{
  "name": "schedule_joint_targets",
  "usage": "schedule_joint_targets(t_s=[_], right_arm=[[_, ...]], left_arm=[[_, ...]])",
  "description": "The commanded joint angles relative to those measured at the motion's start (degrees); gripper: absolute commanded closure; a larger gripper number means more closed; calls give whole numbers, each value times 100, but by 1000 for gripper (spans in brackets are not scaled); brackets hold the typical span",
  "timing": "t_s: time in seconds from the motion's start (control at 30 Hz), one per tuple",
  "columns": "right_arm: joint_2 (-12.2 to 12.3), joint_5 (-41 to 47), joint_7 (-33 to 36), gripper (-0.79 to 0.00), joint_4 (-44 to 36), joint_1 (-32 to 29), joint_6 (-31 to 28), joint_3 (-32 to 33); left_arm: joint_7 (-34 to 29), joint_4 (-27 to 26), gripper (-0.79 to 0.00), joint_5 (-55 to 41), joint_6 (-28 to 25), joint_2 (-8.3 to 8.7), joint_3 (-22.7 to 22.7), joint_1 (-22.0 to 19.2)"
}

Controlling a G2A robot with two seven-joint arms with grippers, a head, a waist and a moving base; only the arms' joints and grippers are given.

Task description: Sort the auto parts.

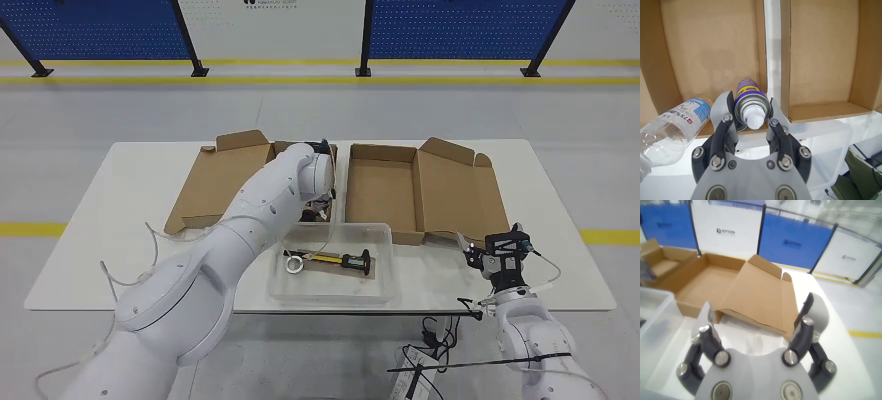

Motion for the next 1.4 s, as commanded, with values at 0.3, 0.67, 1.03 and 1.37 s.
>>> schedule_joint_targets(t_s=[0.3,0.67,1.03,1.37], right_arm=[[0,0,0,-785,0,0,0,0],[0,0,0,-785,0,0,0,0],[0,0,0,-785,0,0,0,0],[0,0,0,-785,0,0,0,0]], left_arm=[[50,500,0,13,-192,-223,-15,-51],[32,873,-308,79,-334,-398,-50,-123],[80,1123,-785,111,-419,-517,-135,-167],[220,1146,-785,209,-452,-570,-229,-278]])
